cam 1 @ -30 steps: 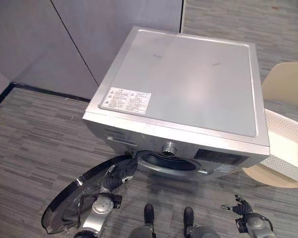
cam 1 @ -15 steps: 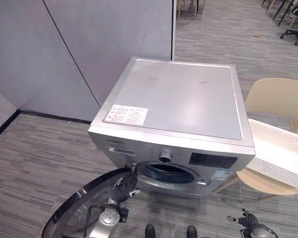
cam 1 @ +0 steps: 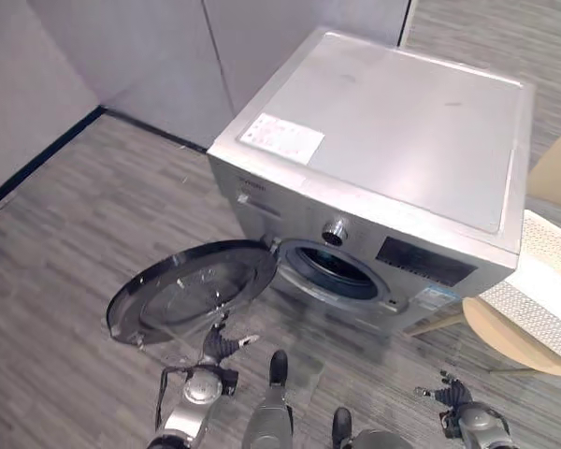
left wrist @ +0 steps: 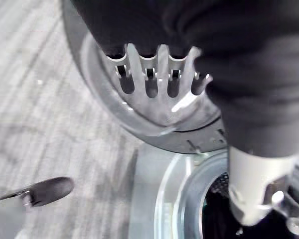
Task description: Grab the laundry basket,head to the washer,open it,put in the laundry and shut it.
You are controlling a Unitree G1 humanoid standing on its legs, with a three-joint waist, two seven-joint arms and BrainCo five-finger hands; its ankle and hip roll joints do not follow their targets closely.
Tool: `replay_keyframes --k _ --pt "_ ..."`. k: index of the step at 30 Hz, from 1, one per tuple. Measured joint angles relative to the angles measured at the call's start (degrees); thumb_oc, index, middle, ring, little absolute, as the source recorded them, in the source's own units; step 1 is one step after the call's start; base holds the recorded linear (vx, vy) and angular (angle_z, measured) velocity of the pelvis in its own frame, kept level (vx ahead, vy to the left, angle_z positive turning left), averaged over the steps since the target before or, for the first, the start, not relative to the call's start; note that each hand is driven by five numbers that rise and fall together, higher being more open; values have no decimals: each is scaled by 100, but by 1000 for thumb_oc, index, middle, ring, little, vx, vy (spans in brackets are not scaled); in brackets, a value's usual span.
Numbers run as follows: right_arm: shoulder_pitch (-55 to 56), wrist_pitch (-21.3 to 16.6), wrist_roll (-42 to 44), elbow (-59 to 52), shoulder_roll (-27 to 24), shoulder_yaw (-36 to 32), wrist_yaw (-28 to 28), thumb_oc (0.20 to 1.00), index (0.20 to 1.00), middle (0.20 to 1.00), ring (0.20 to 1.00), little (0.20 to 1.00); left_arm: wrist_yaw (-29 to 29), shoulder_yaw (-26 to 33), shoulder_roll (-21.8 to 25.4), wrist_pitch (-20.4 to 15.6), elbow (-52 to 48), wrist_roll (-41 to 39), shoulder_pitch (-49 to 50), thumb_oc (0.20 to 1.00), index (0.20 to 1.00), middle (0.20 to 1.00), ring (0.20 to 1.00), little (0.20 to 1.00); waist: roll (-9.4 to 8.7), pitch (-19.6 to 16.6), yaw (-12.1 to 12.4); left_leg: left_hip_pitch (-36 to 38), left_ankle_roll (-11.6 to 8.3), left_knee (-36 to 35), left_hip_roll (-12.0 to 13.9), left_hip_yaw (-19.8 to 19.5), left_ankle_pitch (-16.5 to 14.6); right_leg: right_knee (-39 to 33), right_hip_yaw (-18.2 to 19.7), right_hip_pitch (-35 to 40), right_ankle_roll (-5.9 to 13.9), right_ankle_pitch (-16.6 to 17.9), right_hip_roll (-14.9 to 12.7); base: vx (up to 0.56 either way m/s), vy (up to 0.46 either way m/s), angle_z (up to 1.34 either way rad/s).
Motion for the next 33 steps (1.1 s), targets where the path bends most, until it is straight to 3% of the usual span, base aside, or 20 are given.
replay_keyframes --k 2,3,4,7,9,13,14,16,19,23,25,33 --pt "48 -6 2 -9 16 -44 -31 1000 1000 1000 1000 1000 -21 -17 87 1 -74 1 43 1000 1000 1000 1000 1000 -261 -13 -45 -133 75 672 -218 41 -123 -170 -149 -15 -21 113 -275 -136 137 59" --pt "88 -5 2 5 -20 -107 -38 1000 1000 1000 1000 1000 -30 -8 78 -9 -138 4 30 1000 1000 1000 1000 1000 -319 -20 -81 -72 7 989 -229 68 -240 -236 -201 -54 -17 214 -378 -32 238 73" --pt "64 13 -1 87 -43 -232 -42 1000 1000 1000 1000 1000 -30 36 136 -9 -683 18 13 1000 1000 1000 1000 1000 -235 -25 -302 336 14 1244 -213 -19 -587 -452 -360 -11 118 392 -433 85 338 56" --pt "90 24 0 138 -48 -362 -10 1000 1000 1000 1000 1000 -34 17 230 -48 -1064 141 -450 1000 1000 1000 1000 1000 -5 -67 -388 1234 -13 193 -147 13 -540 -467 -446 6 220 458 -373 82 185 32" --pt "87 18 -1 160 -57 -441 -11 1000 1000 1000 1000 1000 24 42 414 -85 -1076 323 -861 1000 1000 1000 1000 1000 147 -139 -510 1432 96 -216 -147 19 -414 -428 -542 -33 276 484 -327 92 213 26" --pt "80 -21 -22 180 -37 -188 86 1000 1000 1000 1000 1000 235 -204 1464 -65 -889 962 -1952 1000 1000 1000 1000 1000 70 -185 -592 1556 259 -453 -346 31 -441 -338 -449 -152 539 555 -517 75 159 0" --pt "155 -34 -28 159 -28 -89 120 1000 1000 1000 1000 1000 395 -174 1864 -69 -760 1126 -2275 1000 1000 1000 1000 1000 54 -293 -639 1513 368 -457 -473 100 -448 -328 -338 -240 696 580 -641 109 225 -26" --pt "330 -41 -29 -3 -30 15 123 1000 1000 1000 1000 1000 528 -169 2142 -71 -368 1221 -2513 1000 1000 1000 1000 1000 52 -446 -642 1485 404 -493 -563 257 -426 -334 -178 -351 785 668 -732 38 105 -34" --pt "483 -33 -31 5 -22 59 192 1000 1000 1000 1000 1000 645 -295 2154 -88 274 1359 -2686 1000 1000 1000 1000 1000 24 -486 -683 1476 412 -494 -647 363 -421 -504 -63 -350 911 779 -798 12 95 -18" --pt "415 -25 -203 -27 -47 316 268 1000 1000 1000 1000 1000 473 -936 2275 7 2575 1411 -3208 1000 1000 1000 1000 1000 -101 -637 -895 1234 468 -502 -631 548 -385 -824 135 -525 895 1081 -732 3 70 -28" --pt "358 -7 -218 -10 -79 420 317 1000 1000 1000 1000 1000 358 -1009 2269 13 3089 1411 -3253 1000 1000 1000 1000 1000 -163 -659 -931 1122 498 -501 -621 647 -365 -875 219 -663 881 1185 -706 18 40 -24" --pt "382 10 -238 86 -106 444 353 1000 1000 1000 1000 1000 138 -724 1936 64 2948 1386 -2895 1000 1000 1000 1000 1000 -218 -672 -930 1135 507 -506 -564 790 -359 -1020 341 -637 873 1280 -644 25 25 -9"
